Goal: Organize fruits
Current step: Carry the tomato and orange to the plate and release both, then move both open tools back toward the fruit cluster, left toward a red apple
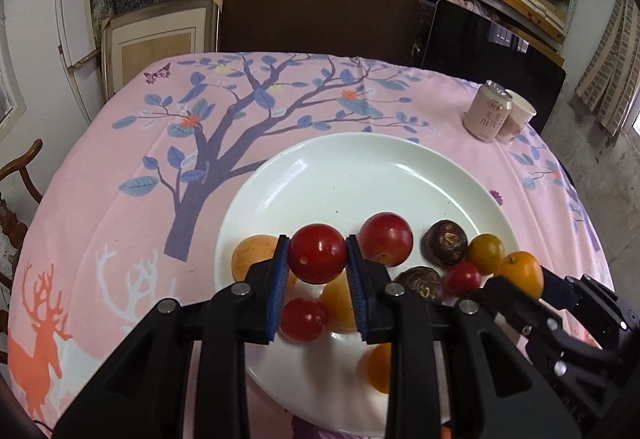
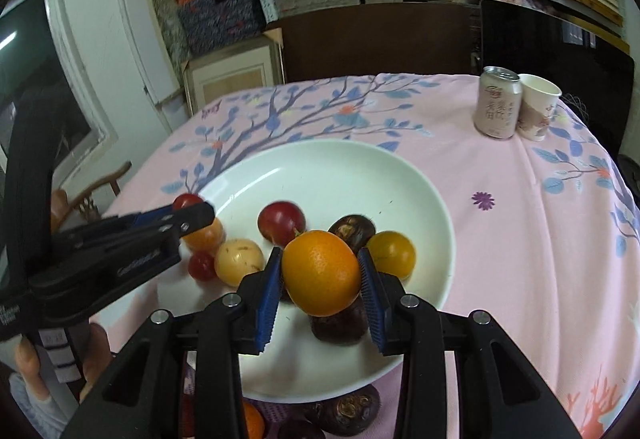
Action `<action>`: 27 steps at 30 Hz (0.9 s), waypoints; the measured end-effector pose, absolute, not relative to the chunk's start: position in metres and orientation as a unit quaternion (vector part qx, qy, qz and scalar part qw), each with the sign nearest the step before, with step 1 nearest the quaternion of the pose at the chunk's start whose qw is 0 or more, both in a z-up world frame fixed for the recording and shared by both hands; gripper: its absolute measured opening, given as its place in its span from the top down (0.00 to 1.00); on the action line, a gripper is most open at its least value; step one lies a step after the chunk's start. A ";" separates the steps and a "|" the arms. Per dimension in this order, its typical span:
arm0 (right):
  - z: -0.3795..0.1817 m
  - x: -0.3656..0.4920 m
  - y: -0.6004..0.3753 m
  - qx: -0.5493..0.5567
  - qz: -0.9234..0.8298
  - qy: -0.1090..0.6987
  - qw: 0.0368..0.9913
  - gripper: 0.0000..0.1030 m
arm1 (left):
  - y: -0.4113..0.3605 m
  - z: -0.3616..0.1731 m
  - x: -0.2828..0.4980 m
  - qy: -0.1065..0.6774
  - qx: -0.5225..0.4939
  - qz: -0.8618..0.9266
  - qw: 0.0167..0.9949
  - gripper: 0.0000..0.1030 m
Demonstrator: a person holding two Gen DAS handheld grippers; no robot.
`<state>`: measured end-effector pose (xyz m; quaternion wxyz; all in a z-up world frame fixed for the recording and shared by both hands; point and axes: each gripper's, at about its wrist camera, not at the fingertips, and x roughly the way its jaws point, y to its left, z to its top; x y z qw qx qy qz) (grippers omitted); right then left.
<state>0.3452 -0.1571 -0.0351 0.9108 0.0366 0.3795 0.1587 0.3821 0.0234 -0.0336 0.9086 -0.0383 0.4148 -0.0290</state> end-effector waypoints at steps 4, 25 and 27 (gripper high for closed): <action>-0.041 0.345 -0.152 0.041 0.171 0.380 0.908 0.56 | 0.024 -0.042 0.388 0.423 -0.039 -0.033 0.905 0.72; -0.005 0.282 -0.204 0.098 0.147 0.293 0.940 0.19 | 0.027 -0.014 0.310 0.372 -0.024 -0.006 0.928 0.27; -0.013 0.269 -0.213 0.108 0.139 0.295 0.939 0.19 | 0.026 -0.020 0.291 0.374 -0.018 -0.004 0.927 0.27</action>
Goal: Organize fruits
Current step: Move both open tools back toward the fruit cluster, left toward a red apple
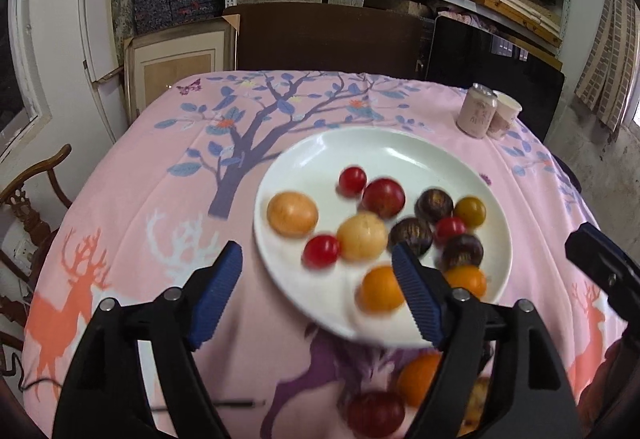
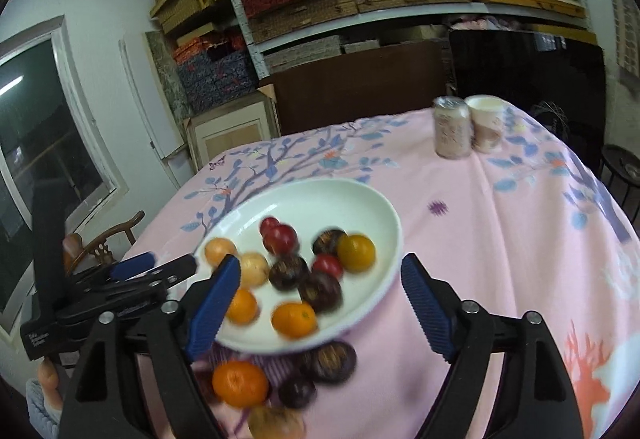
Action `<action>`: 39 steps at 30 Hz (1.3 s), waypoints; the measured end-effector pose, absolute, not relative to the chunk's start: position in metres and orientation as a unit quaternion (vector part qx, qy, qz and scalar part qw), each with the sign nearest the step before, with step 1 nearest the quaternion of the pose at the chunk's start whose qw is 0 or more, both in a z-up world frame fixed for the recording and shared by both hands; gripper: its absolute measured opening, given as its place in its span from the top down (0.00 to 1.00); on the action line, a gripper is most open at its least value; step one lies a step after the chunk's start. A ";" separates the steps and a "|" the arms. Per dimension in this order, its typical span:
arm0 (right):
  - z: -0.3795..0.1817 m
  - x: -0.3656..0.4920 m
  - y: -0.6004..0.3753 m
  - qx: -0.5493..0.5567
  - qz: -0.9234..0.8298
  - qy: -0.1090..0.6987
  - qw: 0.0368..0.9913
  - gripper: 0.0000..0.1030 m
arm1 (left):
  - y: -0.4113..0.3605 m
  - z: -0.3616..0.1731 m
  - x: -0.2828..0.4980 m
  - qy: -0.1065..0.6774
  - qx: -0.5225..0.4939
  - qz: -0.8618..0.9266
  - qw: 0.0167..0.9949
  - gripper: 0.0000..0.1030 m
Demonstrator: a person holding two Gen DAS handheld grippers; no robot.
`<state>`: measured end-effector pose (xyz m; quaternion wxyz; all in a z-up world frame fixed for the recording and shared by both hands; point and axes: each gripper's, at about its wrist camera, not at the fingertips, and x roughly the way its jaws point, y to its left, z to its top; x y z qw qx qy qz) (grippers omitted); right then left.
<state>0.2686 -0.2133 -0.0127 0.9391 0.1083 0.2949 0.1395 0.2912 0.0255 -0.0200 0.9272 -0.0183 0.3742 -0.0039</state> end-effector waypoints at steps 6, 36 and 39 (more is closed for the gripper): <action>-0.032 0.245 -0.247 0.164 0.125 0.310 0.928 0.17 | 0.034 -0.042 0.244 0.394 -0.016 0.002 0.919 0.27; -0.038 0.245 -0.258 0.194 0.123 0.323 0.918 0.12 | 0.076 -0.062 0.226 0.407 -0.058 0.043 0.911 0.19; -0.038 0.245 -0.257 0.192 0.125 0.326 0.917 0.12 | 0.063 -0.066 0.227 0.414 -0.033 0.029 0.909 0.24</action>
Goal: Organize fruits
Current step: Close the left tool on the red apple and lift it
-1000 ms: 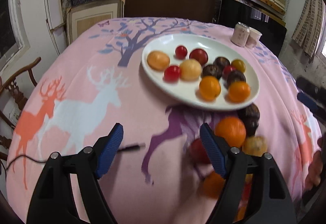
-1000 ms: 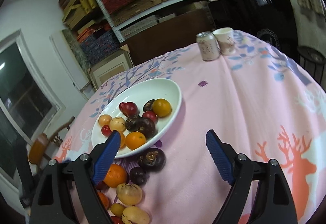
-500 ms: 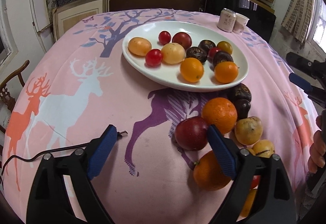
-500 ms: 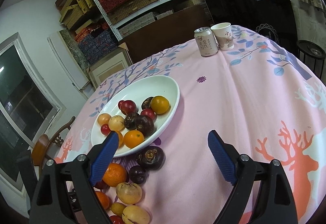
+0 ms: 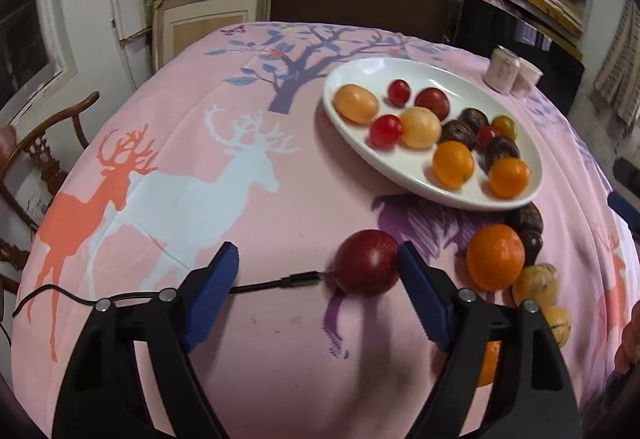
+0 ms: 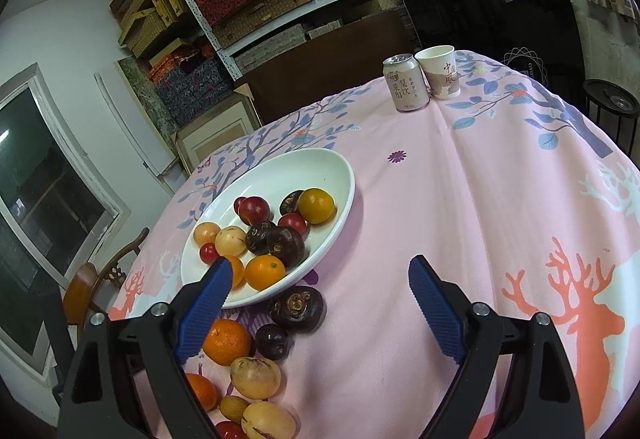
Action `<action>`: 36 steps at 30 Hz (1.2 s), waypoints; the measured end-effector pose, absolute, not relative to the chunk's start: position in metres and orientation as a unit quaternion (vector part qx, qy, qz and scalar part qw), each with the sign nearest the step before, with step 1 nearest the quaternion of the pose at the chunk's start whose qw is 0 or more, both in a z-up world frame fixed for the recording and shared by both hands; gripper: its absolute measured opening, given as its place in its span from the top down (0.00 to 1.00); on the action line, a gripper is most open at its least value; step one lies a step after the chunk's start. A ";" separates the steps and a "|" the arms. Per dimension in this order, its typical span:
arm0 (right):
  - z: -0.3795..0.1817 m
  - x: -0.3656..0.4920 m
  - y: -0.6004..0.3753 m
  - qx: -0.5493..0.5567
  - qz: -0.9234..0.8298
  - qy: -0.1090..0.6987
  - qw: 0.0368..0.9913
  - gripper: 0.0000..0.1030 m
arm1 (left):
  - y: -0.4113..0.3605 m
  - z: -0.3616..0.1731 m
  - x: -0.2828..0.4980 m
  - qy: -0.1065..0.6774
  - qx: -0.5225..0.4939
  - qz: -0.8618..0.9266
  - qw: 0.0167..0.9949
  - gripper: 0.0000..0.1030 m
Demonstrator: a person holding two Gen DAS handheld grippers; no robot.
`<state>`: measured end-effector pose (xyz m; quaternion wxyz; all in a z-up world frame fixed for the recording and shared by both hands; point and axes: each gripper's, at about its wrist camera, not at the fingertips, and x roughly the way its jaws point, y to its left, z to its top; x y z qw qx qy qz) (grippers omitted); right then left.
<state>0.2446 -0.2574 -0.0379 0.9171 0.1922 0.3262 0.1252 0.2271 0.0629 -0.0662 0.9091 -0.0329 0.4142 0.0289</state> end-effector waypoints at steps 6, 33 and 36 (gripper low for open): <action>-0.039 0.245 -0.257 0.191 0.126 0.330 0.916 0.12 | 0.051 -0.064 0.222 0.403 -0.022 -0.003 0.915 0.25; -0.044 0.245 -0.248 0.175 0.131 0.340 0.915 0.12 | 0.036 -0.077 0.208 0.438 -0.012 -0.074 0.896 0.46; -0.045 0.246 -0.249 0.175 0.130 0.342 0.914 0.12 | 0.038 -0.077 0.210 0.442 -0.019 -0.080 0.893 0.46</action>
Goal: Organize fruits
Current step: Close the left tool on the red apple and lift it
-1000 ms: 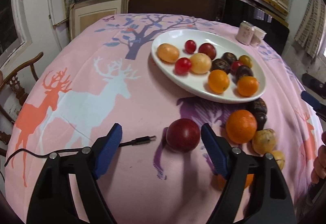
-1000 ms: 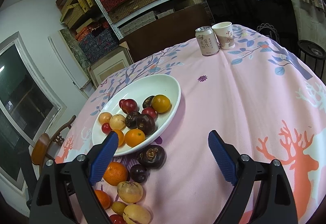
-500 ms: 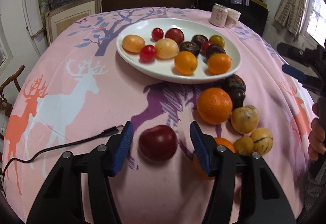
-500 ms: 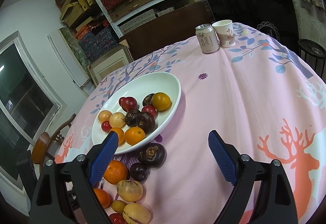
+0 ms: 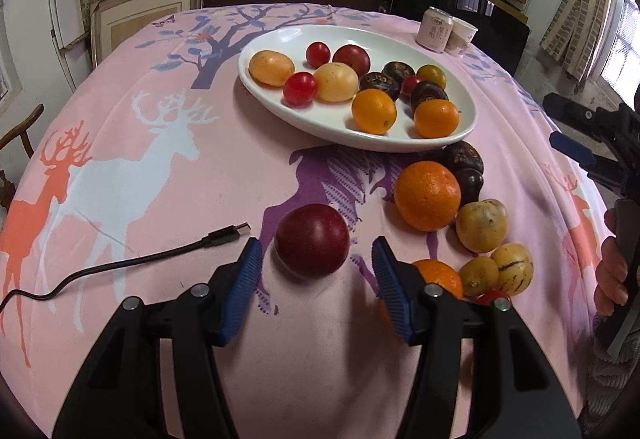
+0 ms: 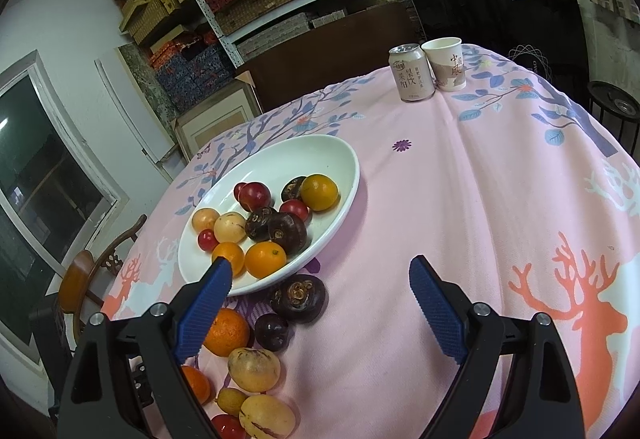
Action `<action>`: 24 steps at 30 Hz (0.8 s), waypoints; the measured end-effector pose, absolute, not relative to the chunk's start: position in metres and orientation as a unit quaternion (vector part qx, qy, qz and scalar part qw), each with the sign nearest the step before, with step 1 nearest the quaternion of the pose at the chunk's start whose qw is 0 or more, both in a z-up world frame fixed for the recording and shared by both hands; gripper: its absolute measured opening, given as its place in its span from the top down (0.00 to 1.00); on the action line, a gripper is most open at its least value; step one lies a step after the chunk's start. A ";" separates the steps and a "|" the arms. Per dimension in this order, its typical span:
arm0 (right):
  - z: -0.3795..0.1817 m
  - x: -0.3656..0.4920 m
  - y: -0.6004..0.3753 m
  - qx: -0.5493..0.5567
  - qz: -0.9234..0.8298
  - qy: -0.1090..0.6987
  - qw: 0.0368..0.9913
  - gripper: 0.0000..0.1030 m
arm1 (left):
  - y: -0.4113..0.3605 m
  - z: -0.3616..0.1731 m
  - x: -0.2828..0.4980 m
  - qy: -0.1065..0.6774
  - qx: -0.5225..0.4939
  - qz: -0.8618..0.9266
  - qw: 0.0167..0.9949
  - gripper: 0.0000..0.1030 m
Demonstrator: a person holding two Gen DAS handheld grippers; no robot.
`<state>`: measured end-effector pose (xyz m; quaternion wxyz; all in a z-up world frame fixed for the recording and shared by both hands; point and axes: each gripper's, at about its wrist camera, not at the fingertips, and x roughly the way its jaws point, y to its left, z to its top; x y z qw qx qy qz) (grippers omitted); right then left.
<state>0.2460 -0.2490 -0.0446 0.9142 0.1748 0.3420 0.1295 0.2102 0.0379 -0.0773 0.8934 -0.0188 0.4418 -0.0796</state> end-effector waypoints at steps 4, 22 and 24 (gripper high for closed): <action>-0.046 0.248 -0.250 0.175 0.127 0.346 0.913 0.12 | 0.039 -0.079 0.214 0.446 -0.021 -0.081 0.891 0.52; -0.059 0.221 -0.228 0.101 0.147 0.370 0.912 0.12 | 0.053 -0.079 0.222 0.452 -0.042 -0.050 0.890 0.62; -0.062 0.218 -0.222 0.082 0.149 0.376 0.911 0.12 | 0.053 -0.078 0.221 0.448 -0.041 -0.051 0.891 0.62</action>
